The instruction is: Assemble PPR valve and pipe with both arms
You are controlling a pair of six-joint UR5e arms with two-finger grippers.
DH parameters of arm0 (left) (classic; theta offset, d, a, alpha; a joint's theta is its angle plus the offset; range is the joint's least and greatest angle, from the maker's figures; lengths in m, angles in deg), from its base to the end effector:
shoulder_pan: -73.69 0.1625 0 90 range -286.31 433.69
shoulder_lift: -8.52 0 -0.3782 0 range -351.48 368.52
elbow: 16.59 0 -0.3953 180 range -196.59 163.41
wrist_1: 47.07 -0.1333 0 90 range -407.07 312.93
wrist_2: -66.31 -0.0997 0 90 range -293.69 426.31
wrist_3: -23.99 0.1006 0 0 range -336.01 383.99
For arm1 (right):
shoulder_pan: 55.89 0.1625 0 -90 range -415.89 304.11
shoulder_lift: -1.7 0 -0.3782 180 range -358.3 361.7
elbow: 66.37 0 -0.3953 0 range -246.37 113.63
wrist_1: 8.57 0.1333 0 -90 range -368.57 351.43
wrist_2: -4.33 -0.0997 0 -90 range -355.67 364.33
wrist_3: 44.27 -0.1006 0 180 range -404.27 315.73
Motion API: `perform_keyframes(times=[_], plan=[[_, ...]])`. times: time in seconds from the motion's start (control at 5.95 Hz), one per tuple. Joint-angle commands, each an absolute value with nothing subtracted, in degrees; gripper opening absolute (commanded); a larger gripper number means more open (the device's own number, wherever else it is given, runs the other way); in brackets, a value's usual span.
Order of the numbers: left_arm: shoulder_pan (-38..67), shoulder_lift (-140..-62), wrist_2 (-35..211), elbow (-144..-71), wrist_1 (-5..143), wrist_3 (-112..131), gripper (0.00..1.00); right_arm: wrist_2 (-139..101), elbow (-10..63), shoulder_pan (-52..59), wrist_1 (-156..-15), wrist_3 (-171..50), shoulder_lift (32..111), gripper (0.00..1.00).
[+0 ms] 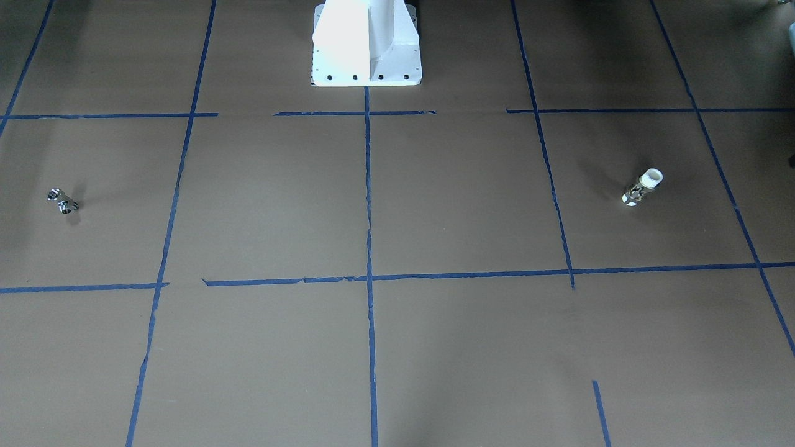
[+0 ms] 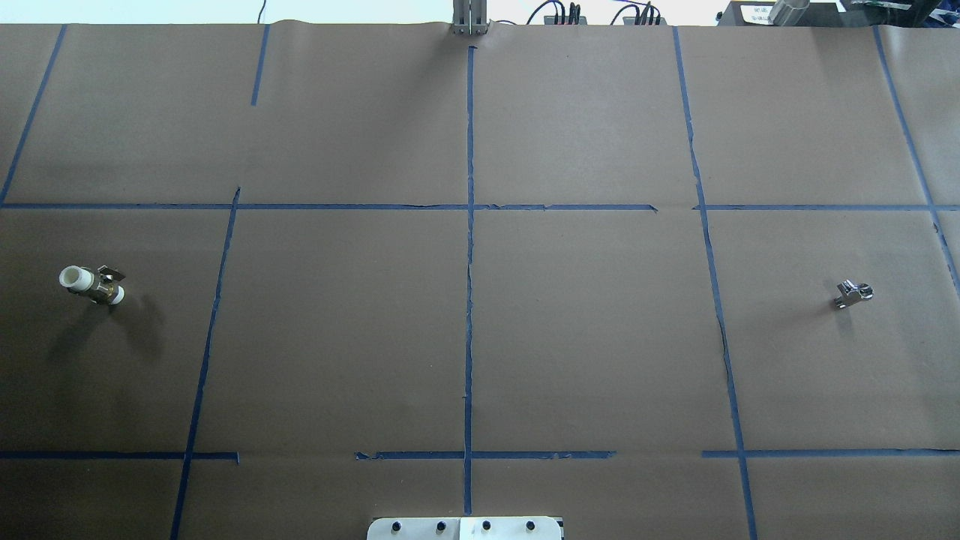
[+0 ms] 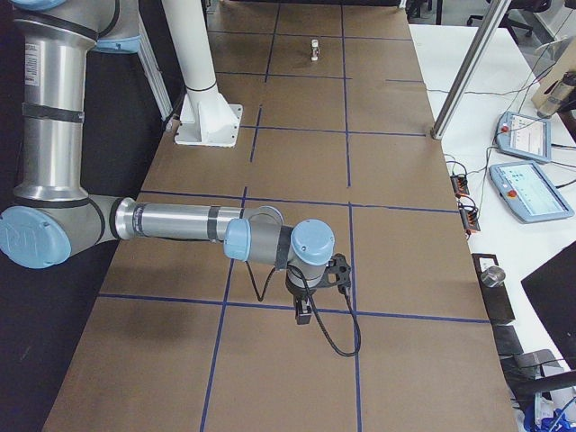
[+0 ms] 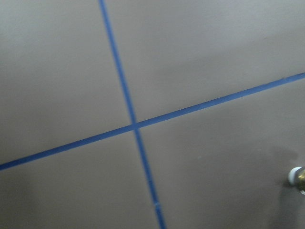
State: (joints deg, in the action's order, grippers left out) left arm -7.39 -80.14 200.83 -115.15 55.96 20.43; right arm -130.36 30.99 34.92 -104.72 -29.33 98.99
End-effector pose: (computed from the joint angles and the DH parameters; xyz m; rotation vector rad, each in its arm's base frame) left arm 0.0158 -0.5053 0.5237 0.2502 0.8018 0.2253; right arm 0.0687 -0.4379 0.6188 0.0070 -0.7869 -0.1924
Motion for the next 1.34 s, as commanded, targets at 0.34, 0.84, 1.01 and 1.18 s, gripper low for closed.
perform_keyframes(times=[0.34,0.84,1.01,1.18], plan=[[12.11,-80.08,190.16,-121.79,62.78,-13.65,1.00,-130.41,30.83,34.64,-104.72,-29.33,99.00,1.00],[18.22,-76.39,187.42,-121.27,71.14,-20.22,1.00,-130.41,30.75,34.64,-104.72,-29.33,99.00,1.00],[19.27,-76.38,187.42,-120.58,71.14,-20.22,1.00,-130.49,30.75,34.55,-104.72,-29.33,99.09,1.00],[19.54,-76.38,187.42,-120.48,71.14,-20.22,1.00,-130.49,30.75,34.55,-104.72,-29.33,99.17,1.00]])
